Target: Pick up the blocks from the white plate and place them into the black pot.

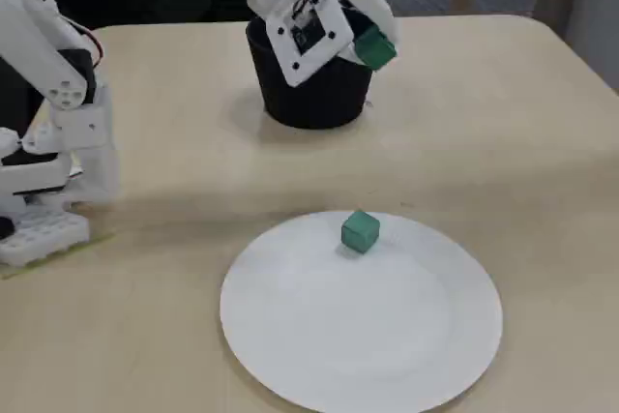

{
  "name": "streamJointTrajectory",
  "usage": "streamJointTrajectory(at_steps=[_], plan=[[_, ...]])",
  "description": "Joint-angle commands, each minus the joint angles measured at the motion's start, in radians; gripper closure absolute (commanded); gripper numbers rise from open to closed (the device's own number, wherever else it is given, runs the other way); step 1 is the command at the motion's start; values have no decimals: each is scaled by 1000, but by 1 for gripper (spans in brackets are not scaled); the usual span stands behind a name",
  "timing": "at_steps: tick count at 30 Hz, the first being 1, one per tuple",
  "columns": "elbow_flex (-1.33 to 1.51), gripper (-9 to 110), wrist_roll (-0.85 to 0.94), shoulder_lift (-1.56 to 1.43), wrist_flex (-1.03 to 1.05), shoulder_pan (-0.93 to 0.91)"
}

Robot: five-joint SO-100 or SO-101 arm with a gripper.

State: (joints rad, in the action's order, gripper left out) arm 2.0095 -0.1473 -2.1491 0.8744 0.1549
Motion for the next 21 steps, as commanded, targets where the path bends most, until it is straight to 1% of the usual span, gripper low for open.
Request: streamJointTrajectory(at_steps=[1, 4, 9, 11, 16, 21], plan=[[-25, 104, -29, -57, 23, 114], [-20, 104, 6, -94, 15, 204], [-5, 104, 173, -144, 9, 357], [5, 104, 215, -152, -2, 416], [23, 104, 239, -138, -61, 523], [67, 104, 244, -74, -178, 537]])
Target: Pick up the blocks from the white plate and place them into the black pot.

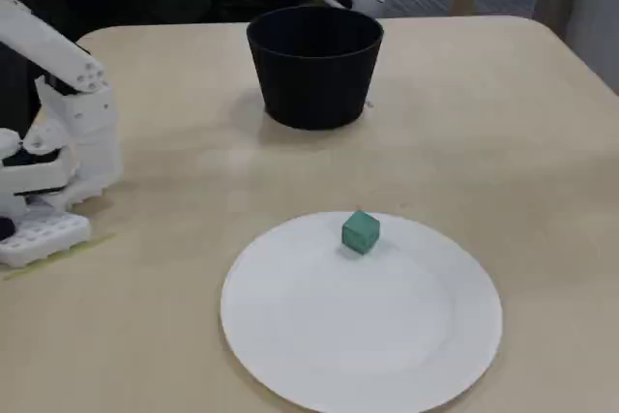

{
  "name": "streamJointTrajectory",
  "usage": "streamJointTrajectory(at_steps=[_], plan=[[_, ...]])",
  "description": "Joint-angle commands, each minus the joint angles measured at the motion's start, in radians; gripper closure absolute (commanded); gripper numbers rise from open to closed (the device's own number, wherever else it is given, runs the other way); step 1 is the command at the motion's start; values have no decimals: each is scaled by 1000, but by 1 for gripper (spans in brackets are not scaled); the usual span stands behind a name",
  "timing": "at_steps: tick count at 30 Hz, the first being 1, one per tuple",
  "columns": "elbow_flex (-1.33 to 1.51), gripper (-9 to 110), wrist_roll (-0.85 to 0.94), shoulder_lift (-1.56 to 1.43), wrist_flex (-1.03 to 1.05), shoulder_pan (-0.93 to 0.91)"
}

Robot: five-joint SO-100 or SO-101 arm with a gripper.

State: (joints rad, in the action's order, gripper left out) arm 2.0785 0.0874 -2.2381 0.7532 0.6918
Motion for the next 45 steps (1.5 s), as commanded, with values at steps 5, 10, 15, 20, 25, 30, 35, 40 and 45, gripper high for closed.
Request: streamJointTrajectory(at_steps=[5, 10, 15, 20, 25, 30, 35, 40, 45], plan=[[-51, 104, 41, 147, -91, -34], [-117, 104, 75, 221, -41, -74], [-275, 104, 120, 307, 77, -87], [-494, 104, 153, 426, 215, -80], [-683, 104, 186, 563, 364, -63], [-719, 104, 184, 607, 445, -44], [-719, 100, 169, 615, 515, -37], [-719, 78, 198, 614, 529, -34], [-721, 82, 201, 607, 537, -43]])
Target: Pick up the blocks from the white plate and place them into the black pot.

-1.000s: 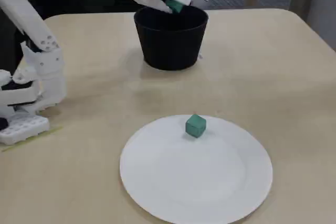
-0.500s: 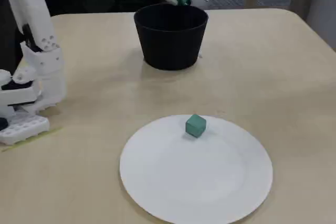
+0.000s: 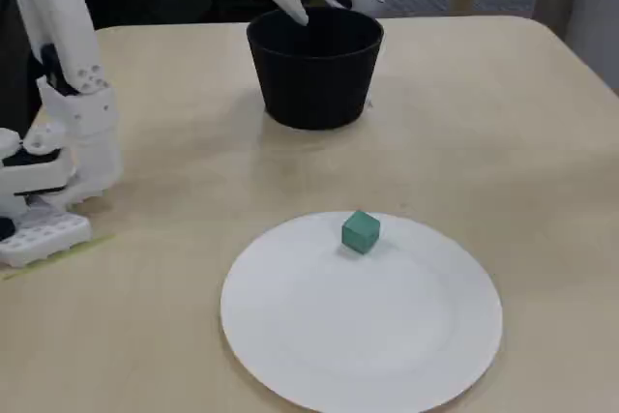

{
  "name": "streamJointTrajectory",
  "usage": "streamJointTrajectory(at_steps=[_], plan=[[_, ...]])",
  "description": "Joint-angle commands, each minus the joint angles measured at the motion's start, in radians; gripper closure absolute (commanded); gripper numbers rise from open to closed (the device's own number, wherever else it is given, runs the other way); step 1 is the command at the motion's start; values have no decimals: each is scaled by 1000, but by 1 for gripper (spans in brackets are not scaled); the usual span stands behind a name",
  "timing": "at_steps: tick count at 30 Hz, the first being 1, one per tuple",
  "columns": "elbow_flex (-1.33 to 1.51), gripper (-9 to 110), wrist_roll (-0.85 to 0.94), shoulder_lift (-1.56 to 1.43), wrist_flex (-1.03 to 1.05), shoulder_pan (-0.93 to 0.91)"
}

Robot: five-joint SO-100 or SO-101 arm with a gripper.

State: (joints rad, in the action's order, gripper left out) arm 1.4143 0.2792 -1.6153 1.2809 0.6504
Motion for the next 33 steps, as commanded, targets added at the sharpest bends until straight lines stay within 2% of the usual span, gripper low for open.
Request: streamJointTrajectory(at_steps=[1, 3, 8, 12, 15, 18, 21, 33], plan=[[-58, 91, 2, -20, 20, -18], [-67, 104, -15, -40, 67, -83], [-20, 104, 61, -183, 241, -428], [150, 104, 158, -365, 219, -715], [262, 104, 215, -428, 183, -827], [360, 104, 227, -434, 130, -844], [459, 104, 163, -457, 35, -816], [449, 104, -305, -331, -87, -778]])
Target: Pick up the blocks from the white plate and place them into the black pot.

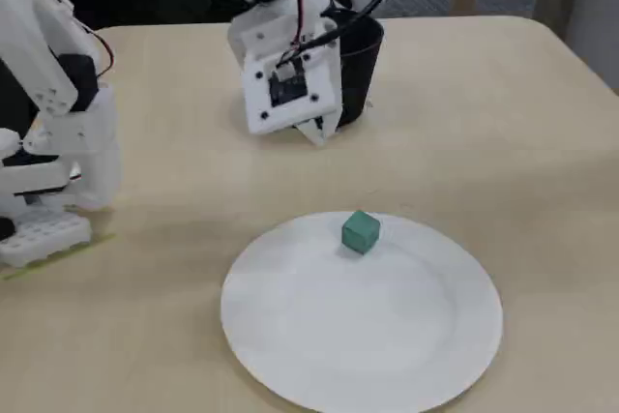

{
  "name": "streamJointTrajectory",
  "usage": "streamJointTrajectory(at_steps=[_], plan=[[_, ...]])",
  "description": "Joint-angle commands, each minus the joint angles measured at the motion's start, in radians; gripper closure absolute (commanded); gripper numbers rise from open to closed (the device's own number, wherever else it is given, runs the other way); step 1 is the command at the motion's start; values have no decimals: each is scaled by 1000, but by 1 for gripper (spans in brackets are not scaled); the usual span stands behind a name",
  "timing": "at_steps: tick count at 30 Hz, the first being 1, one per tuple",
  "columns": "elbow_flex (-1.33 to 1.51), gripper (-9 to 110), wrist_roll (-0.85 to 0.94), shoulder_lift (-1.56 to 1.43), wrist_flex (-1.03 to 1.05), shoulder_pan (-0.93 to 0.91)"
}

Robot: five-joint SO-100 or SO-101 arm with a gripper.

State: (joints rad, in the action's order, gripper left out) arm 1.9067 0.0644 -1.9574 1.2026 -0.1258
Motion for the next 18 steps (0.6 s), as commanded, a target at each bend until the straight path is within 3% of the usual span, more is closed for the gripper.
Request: streamJointTrajectory(at_steps=[1, 8, 12, 15, 18], plan=[[-46, 104, -127, 25, -9, -9], [-89, 104, -354, 100, -17, -48], [-178, 104, -394, 184, -11, -61], [-245, 84, -385, 244, 21, -58], [-258, 79, -403, 264, 18, -61]])
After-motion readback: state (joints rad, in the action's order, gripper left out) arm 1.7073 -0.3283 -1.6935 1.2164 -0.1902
